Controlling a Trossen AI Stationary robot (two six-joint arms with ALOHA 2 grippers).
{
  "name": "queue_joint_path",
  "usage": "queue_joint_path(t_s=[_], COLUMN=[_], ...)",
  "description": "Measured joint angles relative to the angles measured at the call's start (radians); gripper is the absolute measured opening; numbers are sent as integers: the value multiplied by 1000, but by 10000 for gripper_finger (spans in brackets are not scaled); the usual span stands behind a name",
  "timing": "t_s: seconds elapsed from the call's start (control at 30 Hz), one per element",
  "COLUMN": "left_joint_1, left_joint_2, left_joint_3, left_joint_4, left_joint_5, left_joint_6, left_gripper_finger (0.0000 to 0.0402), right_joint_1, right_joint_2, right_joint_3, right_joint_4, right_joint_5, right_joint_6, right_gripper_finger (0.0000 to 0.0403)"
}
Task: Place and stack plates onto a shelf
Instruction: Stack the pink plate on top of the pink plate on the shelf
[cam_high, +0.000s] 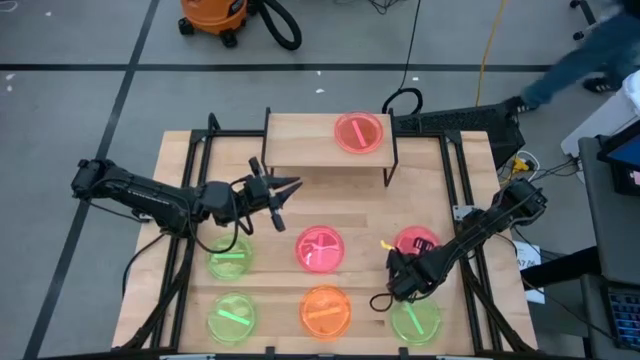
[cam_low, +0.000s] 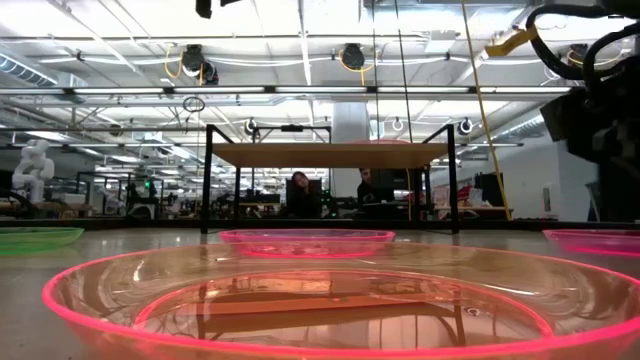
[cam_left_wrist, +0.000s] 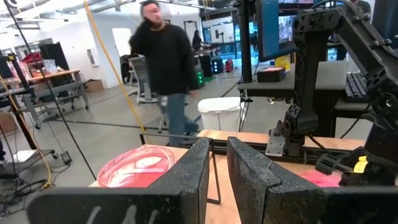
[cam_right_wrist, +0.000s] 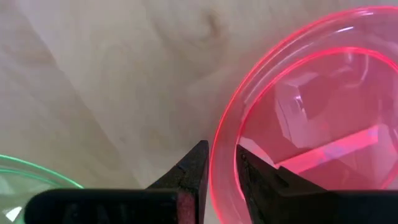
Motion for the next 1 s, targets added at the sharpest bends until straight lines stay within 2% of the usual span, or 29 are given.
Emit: queue_joint_path(t_s=[0.2, 0.5, 0.73, 1.0], left_joint_1=[-9, -22, -34, -34], left_joint_2=[0, 0, 0, 0], left_joint_3=[0, 0, 0, 0], left_joint_4=[-5, -28, -29, -29], left_joint_5=[3, 3, 2, 2], left_joint_6=[-4, -26, -26, -26], left_gripper_finger=[65, 65, 65, 65], right_joint_1=[0, 0, 0, -41], right_joint_2=[0, -49, -185, -332], right_joint_3=[0, 0, 39, 101], right_joint_4=[-29, -27, -30, -33], right_joint_5=[18, 31, 192, 430], right_joint_6=[-3, -8, 0, -104], right_gripper_finger=[5, 0, 0, 0])
